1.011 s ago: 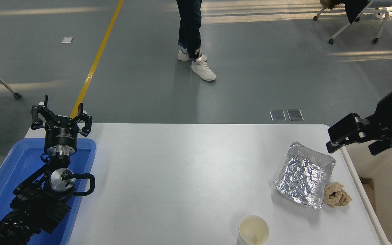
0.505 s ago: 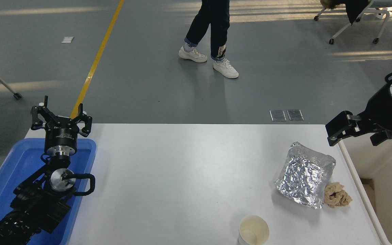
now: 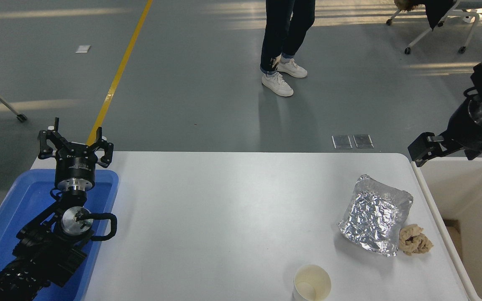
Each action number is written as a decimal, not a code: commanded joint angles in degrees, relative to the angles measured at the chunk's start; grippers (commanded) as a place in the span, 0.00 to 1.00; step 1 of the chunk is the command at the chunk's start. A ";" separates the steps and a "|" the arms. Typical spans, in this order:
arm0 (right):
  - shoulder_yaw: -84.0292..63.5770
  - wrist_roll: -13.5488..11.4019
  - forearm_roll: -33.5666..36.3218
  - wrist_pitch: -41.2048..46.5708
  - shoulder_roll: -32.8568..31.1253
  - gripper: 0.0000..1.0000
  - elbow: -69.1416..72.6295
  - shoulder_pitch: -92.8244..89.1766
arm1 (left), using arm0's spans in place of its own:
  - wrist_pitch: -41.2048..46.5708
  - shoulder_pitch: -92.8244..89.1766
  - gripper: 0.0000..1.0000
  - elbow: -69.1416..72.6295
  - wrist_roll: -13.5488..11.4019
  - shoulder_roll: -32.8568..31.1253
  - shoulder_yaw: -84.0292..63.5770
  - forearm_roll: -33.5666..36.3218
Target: Pick up paper cup place in dustbin
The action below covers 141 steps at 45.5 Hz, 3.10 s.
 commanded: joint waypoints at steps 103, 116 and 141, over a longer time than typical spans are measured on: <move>30.83 -0.04 -1.86 -22.95 1.83 0.00 3.58 -47.91 | 0.00 0.00 0.99 0.00 -0.01 0.03 0.00 -0.17; 28.19 -0.39 -1.07 -21.99 0.08 0.00 4.63 -43.69 | 0.00 0.00 0.99 0.00 -0.01 0.03 0.00 -0.08; 8.51 -1.09 2.36 -11.09 -11.00 0.00 19.99 -3.10 | 0.00 0.00 0.99 0.00 -0.01 0.03 0.00 -0.08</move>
